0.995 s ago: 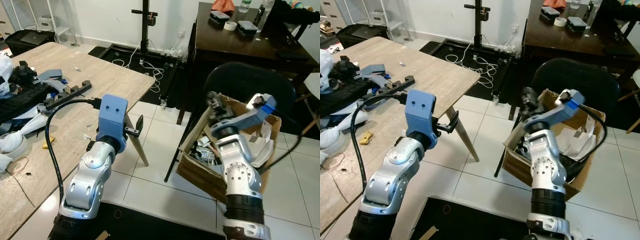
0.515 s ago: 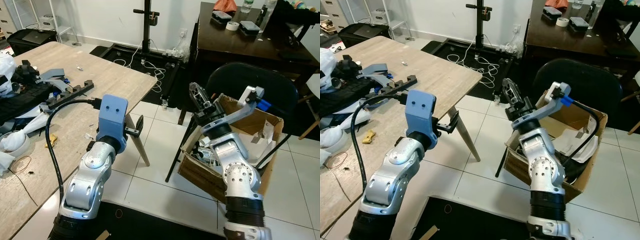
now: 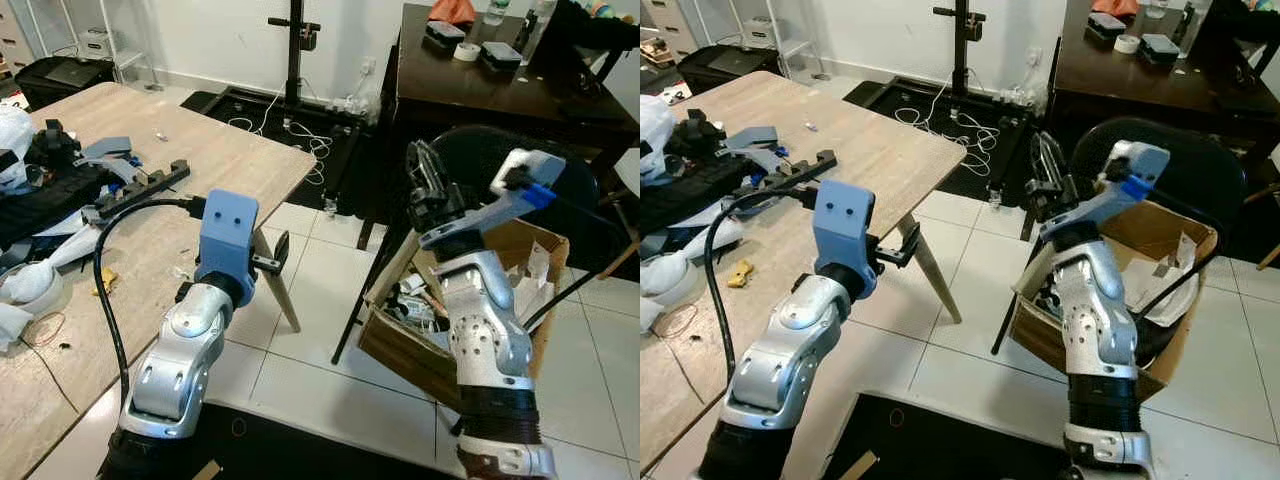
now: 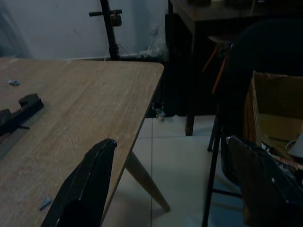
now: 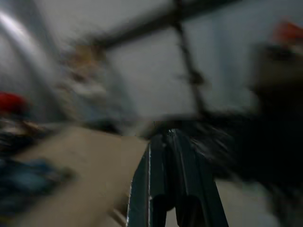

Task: Picking trash to rubbish bin

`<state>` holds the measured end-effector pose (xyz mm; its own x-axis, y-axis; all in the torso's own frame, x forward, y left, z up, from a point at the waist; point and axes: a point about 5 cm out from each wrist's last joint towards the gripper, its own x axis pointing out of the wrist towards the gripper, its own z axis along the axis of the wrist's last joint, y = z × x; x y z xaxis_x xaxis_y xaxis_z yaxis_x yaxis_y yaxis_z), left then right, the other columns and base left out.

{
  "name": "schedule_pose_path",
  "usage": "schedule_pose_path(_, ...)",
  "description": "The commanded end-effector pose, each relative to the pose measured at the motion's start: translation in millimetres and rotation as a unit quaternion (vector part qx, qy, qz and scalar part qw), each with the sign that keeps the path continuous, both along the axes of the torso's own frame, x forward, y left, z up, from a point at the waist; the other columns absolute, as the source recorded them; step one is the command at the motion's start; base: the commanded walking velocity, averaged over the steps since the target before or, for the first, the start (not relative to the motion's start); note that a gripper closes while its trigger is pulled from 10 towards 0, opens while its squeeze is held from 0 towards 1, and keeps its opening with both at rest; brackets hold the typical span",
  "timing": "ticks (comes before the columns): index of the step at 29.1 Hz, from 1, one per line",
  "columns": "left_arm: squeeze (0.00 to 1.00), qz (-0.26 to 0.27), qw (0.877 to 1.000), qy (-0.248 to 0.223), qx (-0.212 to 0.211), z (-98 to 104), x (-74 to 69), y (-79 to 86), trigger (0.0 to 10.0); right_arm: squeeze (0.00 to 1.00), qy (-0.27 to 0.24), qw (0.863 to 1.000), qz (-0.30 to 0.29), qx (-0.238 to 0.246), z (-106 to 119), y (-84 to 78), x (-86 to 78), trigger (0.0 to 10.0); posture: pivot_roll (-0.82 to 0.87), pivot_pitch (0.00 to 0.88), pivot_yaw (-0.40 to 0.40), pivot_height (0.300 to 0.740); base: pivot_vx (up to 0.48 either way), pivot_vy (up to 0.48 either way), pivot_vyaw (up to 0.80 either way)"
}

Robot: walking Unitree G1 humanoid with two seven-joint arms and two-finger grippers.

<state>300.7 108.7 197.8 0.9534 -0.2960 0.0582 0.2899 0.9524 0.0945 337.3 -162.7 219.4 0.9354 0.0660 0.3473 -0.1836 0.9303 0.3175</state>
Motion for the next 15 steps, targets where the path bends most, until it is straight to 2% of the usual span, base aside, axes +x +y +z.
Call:
schedule_pose_path(1,0.0,-0.008,1.0,0.014,0.006,-5.8,-0.3,-3.6,10.0,0.0,0.053,0.998,-0.027,-0.008,-21.6,-6.3,0.8,10.0,0.19,0.081,-0.001,0.74,0.0,0.0,0.0)
schedule_pose_path(2,0.0,-0.009,1.0,0.017,0.01,-7.5,-1.0,-2.2,10.0,0.0,0.078,0.996,-0.048,-0.02,-32.1,-12.7,-0.4,10.0,0.2,0.089,0.008,0.74,0.0,0.0,0.0)
schedule_pose_path(3,0.0,-0.009,1.0,0.017,0.01,-7.5,-1.0,-2.2,10.0,0.0,0.078,0.996,-0.048,-0.02,-32.1,-12.7,-0.4,10.0,0.2,0.089,0.008,0.74,0.0,0.0,0.0)
schedule_pose_path(4,0.0,-0.005,1.0,0.019,0.012,-9.2,-2.0,0.8,10.0,0.0,0.098,0.993,-0.061,-0.015,-40.6,-17.6,-2.7,10.0,0.2,0.085,0.023,0.74,0.0,0.0,-0.44)
schedule_pose_path(7,0.0,-0.004,1.0,0.022,0.012,-11.5,-4.1,3.5,10.0,0.0,0.107,0.991,-0.076,-0.023,-45.5,-23.9,-6.3,10.0,0.2,0.09,0.025,0.74,0.0,0.0,-0.8)
schedule_pose_path(11,0.0,-0.004,1.0,0.027,-0.001,-12.1,-3.7,1.1,10.0,0.0,0.132,0.983,-0.091,-0.087,-56.3,-27.7,-8.0,10.0,0.2,0.097,0.0,0.74,0.0,0.0,-0.8)
schedule_pose_path(15,0.0,0.001,1.0,0.027,-0.003,-12.4,-3.2,0.6,10.0,0.0,0.14,0.98,-0.093,-0.108,-59.4,-26.7,-7.9,10.0,0.2,0.101,-0.006,0.74,0.0,0.0,-0.8)
